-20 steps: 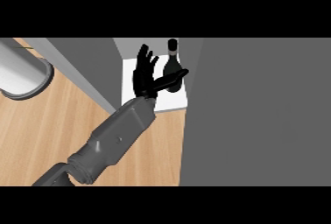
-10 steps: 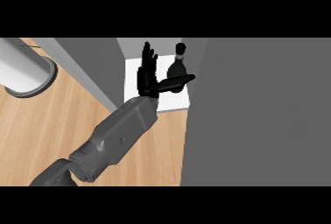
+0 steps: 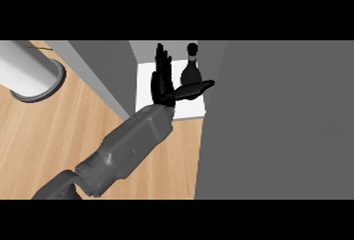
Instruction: Pick up the wine, place it into the cabinet and close the cabinet
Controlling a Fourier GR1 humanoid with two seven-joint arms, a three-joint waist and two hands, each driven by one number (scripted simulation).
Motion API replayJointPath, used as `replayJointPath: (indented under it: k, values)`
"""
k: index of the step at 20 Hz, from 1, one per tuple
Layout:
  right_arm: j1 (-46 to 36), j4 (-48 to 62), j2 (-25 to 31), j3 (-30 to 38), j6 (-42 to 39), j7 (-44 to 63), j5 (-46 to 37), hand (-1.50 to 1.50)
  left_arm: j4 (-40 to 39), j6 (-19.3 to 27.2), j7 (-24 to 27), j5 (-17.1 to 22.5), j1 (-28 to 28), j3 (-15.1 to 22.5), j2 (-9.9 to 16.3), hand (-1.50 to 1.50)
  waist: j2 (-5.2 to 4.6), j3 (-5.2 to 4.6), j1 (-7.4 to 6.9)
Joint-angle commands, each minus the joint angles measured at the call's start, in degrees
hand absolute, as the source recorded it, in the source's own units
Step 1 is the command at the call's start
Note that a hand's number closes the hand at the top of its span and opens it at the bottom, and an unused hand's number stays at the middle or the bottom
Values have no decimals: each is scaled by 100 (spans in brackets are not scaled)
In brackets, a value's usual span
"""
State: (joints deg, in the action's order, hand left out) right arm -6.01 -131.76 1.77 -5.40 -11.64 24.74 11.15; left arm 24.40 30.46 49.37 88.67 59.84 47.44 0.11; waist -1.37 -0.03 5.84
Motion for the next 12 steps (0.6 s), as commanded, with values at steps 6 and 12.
replayJointPath:
  k: [6,12]
  values:
    - [-98,-172,-70,-114,224,329,-88,-150,310,-424,35,170,-206,371,-11,-150,42,-2,-163]
    - [489,-355,51,105,8,111,94,-150,597,-236,385,61,-446,559,-11,-150,92,4,-311]
